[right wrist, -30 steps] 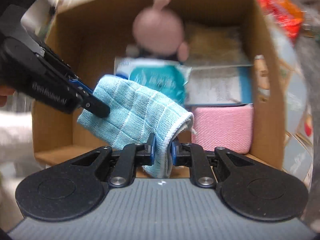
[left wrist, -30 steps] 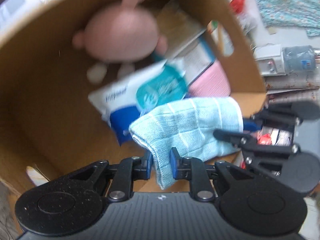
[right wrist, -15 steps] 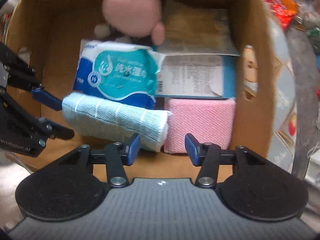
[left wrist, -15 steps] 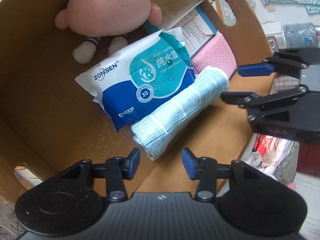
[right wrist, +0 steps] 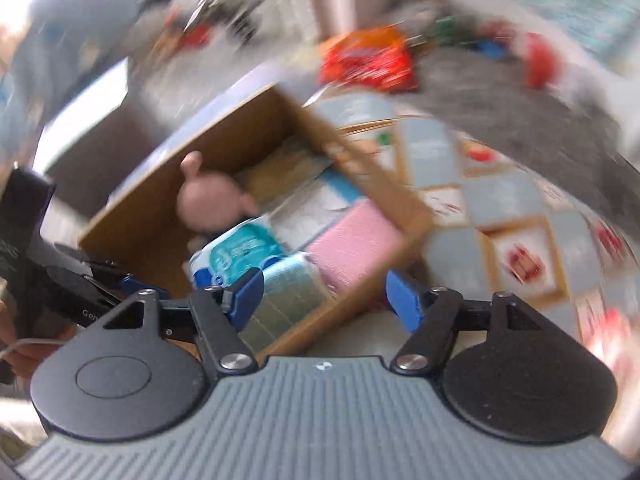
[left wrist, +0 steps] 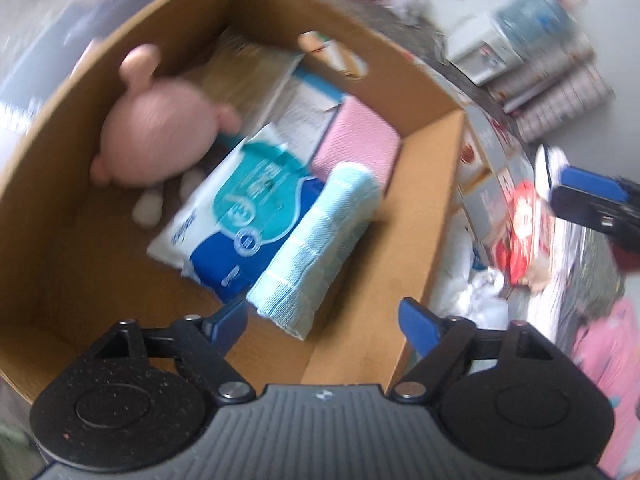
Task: Organize soft objects
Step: 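Move the left tool to the white yogurt cup on the table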
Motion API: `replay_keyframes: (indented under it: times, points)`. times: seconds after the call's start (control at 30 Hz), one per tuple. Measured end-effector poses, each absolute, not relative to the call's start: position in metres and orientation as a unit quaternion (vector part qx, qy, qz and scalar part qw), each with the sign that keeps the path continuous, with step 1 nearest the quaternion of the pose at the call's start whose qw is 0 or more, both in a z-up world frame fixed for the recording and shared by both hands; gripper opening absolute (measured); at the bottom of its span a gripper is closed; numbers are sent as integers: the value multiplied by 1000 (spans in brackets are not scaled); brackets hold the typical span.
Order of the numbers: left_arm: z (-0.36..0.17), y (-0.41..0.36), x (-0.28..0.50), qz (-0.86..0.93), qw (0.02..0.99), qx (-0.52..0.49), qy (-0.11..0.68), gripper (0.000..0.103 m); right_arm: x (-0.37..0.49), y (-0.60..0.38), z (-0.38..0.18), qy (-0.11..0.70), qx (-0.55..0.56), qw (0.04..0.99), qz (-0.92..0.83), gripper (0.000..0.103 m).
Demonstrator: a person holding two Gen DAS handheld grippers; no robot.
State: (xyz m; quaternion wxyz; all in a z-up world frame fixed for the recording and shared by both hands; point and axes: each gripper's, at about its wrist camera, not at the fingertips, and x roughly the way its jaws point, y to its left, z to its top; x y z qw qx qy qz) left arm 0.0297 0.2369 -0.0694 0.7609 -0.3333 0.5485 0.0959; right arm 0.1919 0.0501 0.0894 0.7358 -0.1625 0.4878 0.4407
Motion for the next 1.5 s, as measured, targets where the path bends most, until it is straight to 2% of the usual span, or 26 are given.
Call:
replay_keyframes:
  times: [0.27, 0.4, 0.7, 0.93, 1.17, 1.5]
  points:
    - [-32, 200, 38, 38, 818, -229, 527, 91, 122, -128, 92, 507, 38, 836, 208, 73]
    - [-11, 168, 46, -9, 847, -175, 501, 91, 73, -187, 61, 508, 117, 844, 124, 73]
    - [7, 77, 73, -91, 864, -149, 472, 91, 13, -255, -5, 537, 163, 826, 47, 73]
    - [-17, -19, 81, -118, 857, -95, 493, 91, 14, -309, -18, 549, 199, 812, 28, 73]
    - [-46, -75, 85, -111, 856, -50, 503, 90, 44, -340, -35, 543, 244, 803, 33, 73]
    - [-71, -117, 112, -121, 857, -4, 501, 74, 100, -338, -52, 520, 280, 804, 70, 69]
